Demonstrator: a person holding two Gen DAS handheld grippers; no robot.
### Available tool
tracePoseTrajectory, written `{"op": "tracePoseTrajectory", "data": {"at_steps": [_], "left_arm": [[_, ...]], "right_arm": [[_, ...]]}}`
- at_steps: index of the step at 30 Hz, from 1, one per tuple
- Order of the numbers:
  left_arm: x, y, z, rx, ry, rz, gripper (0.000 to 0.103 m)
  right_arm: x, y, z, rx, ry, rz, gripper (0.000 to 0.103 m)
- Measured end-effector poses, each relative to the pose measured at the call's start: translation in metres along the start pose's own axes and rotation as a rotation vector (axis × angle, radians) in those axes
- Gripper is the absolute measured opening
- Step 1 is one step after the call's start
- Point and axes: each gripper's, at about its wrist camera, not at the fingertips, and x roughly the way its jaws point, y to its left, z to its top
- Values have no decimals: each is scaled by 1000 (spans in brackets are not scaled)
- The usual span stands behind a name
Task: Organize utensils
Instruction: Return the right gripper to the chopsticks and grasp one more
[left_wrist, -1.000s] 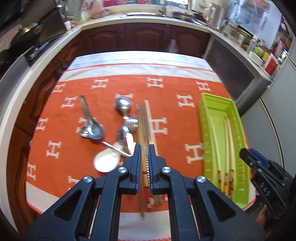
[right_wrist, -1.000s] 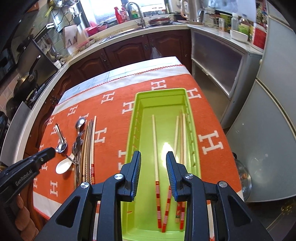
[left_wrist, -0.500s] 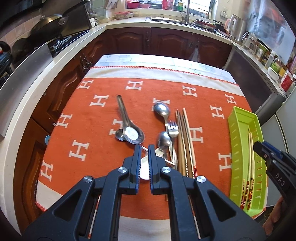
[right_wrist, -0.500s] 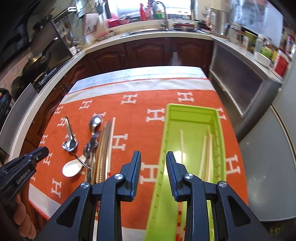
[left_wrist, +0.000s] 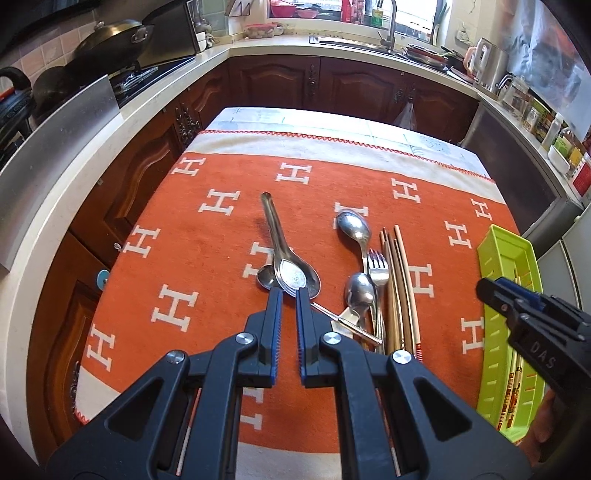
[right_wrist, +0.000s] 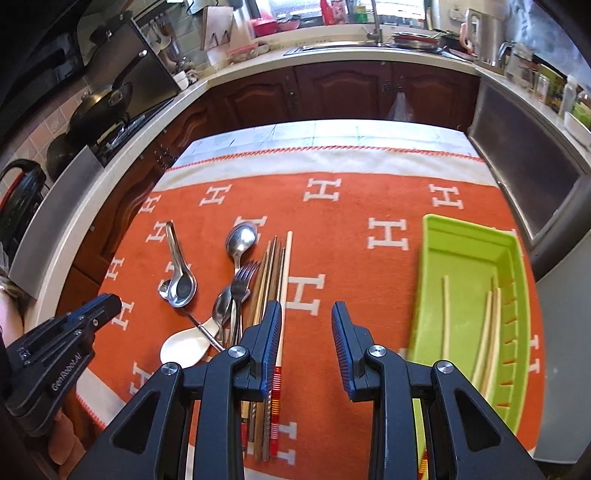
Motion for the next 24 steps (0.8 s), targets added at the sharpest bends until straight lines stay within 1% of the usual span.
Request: {"op": "tracePoseTrajectory", "data": {"at_steps": [7, 15, 17, 19, 20, 24], "left_arm": [[17, 9, -2, -23, 27, -19, 5], [26, 19, -6, -36, 40, -42, 5], [26, 22, -9, -40, 46, -50, 5], [28, 25, -12, -41, 56, -61, 5], [28, 26, -15, -40, 62, -67, 5], [26, 22, -23, -17, 74, -96, 5]], "right_arm": [[33, 8, -4, -15, 45, 18, 28], [77, 10, -22, -32, 150, 26, 28], [86, 11, -27, -48, 169, 22, 21], [94, 13, -32, -61, 186, 18, 18], [95, 14, -34, -69, 176, 27, 17], [99, 19, -38, -89, 171, 21, 17]]}}
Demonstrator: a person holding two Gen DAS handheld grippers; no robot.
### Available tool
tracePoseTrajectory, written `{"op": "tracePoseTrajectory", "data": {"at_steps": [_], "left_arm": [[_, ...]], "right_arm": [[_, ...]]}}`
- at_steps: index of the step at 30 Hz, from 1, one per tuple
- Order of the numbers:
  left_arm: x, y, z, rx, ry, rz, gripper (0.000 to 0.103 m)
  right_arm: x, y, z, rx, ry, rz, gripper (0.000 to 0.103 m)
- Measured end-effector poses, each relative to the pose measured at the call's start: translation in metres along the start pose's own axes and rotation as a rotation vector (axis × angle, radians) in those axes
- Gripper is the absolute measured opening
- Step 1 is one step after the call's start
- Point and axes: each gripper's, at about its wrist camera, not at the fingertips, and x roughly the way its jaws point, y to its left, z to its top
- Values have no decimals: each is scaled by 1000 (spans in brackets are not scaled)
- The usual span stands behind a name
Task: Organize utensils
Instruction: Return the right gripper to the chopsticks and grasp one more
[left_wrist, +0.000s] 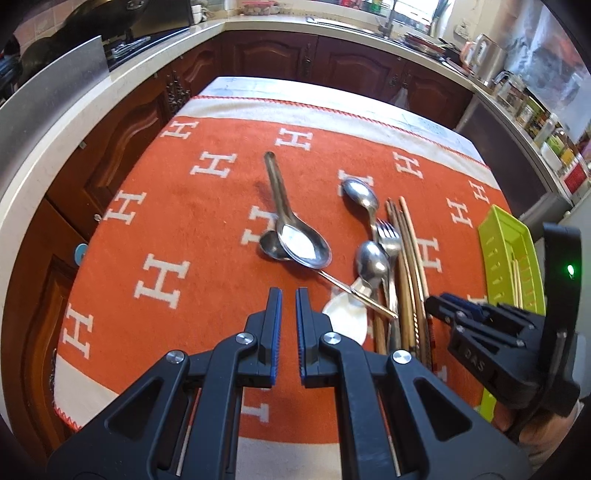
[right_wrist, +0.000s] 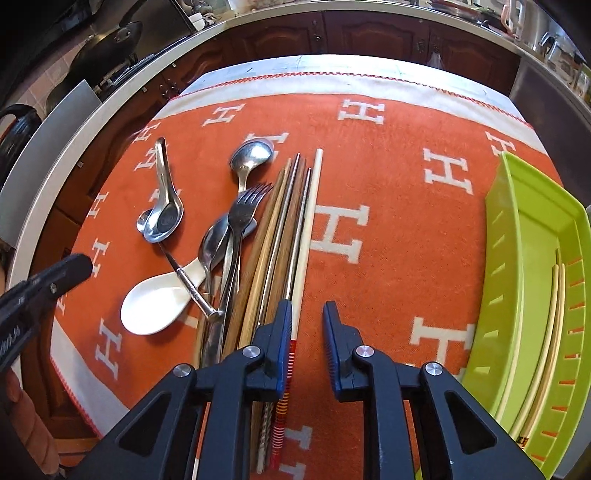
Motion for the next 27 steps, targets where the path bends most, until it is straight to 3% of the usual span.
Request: {"op": "tracePoseTrajectory", "data": {"at_steps": [5, 8, 14, 19, 27], "left_arm": [[-4, -14, -6, 44, -3, -41, 5], [-4, -23, -8, 74, -1, -63, 5], [-2, -30, -11, 99, 19, -100, 5], [-2, -32, -12, 103, 27, -107, 5], [2, -45, -14, 142, 46, -127, 5]], "right_arm": [[-1, 9, -1, -46, -7, -20, 17], [0, 8, -4, -31, 28, 25, 18], [-1, 15, -12, -74, -7, -33, 12], [-4, -3, -12, 11, -20, -73, 6], [-12, -29, -11, 110, 2, -14, 5]]}}
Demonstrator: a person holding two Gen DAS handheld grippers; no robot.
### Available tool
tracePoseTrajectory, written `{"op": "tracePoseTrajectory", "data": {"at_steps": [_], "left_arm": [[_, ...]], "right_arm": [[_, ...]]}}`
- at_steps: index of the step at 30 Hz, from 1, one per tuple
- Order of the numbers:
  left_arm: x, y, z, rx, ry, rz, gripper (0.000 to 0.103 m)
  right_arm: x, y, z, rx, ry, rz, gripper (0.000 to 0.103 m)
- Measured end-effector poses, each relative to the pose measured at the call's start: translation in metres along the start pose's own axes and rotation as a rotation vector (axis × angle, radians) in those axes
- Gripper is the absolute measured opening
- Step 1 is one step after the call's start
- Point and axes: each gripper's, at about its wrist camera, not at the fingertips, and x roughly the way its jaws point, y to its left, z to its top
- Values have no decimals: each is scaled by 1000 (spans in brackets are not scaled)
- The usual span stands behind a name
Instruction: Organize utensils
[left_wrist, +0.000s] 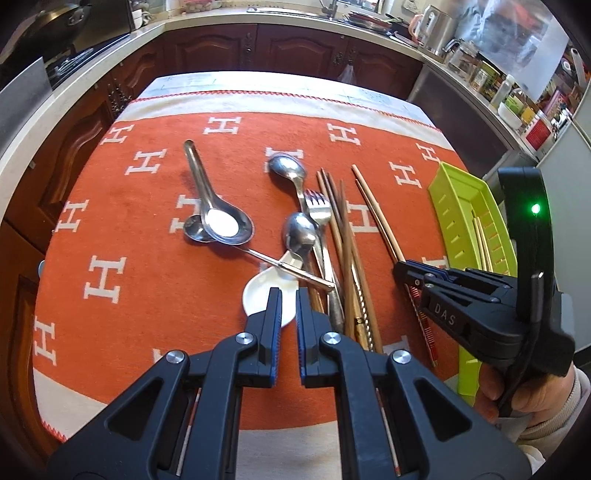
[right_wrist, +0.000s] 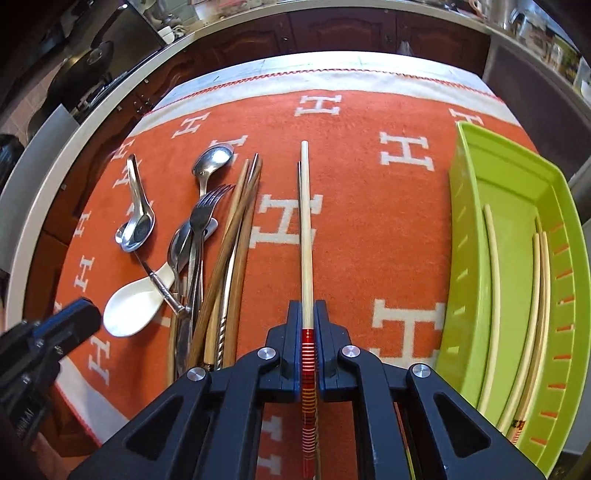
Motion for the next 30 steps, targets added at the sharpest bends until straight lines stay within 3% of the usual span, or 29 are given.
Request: {"op": "tracePoseTrajectory", "data": {"at_steps": [6, 14, 24, 30], "left_arm": [[0, -6, 0, 20, -1, 1, 5], [0, -14, -1, 42, 12, -20, 5], [14, -28, -15, 41, 106, -240, 5], [30, -38, -19, 31, 100, -200, 5]], "right_arm": [[-8, -13, 2, 52, -3, 74, 5], [-32, -21, 5, 78, -57, 99, 5], [-76, -45, -7, 111, -152, 80, 5], [-102, -73, -23, 150, -202, 79, 5]]}}
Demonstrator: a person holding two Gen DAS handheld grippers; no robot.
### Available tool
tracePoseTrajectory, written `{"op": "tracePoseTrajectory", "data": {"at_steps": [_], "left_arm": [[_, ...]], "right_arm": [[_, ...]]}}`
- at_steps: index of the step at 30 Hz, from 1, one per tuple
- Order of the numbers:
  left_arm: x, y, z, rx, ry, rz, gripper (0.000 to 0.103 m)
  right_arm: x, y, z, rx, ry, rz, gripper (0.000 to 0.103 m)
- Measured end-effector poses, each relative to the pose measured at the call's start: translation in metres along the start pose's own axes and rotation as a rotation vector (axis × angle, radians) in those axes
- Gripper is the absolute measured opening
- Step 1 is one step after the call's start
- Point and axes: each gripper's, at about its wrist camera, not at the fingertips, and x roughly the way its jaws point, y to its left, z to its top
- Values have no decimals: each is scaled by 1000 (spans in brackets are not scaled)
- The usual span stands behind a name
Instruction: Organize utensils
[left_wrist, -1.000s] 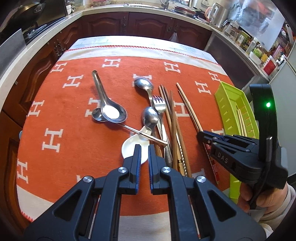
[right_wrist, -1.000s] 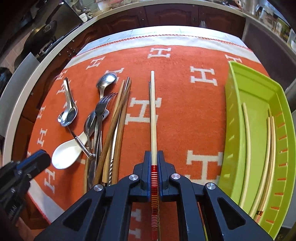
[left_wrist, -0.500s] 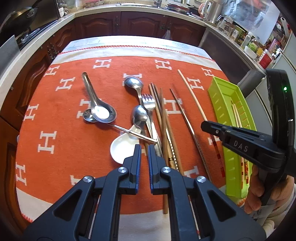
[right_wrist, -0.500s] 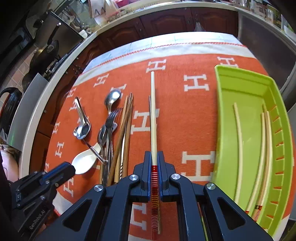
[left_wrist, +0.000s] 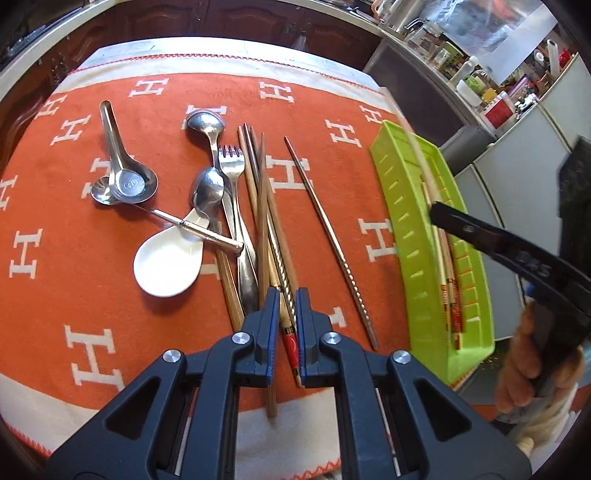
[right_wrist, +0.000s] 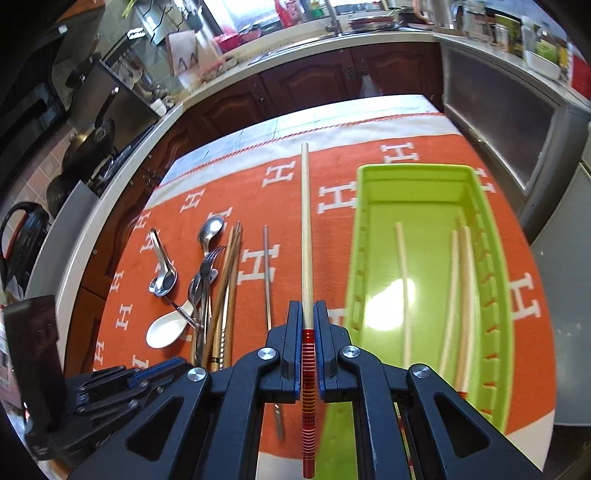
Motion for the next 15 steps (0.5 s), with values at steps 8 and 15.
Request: {"op": "tracePoseTrajectory", "data": {"at_steps": [8, 15], "left_arm": [[15, -20, 24, 51, -50, 92, 5], [32, -21, 45, 60, -51, 162, 5]], "right_arm": [[-30, -34, -8, 44, -42, 3, 5], [-37, -55, -13, 83, -49, 8, 5]]}}
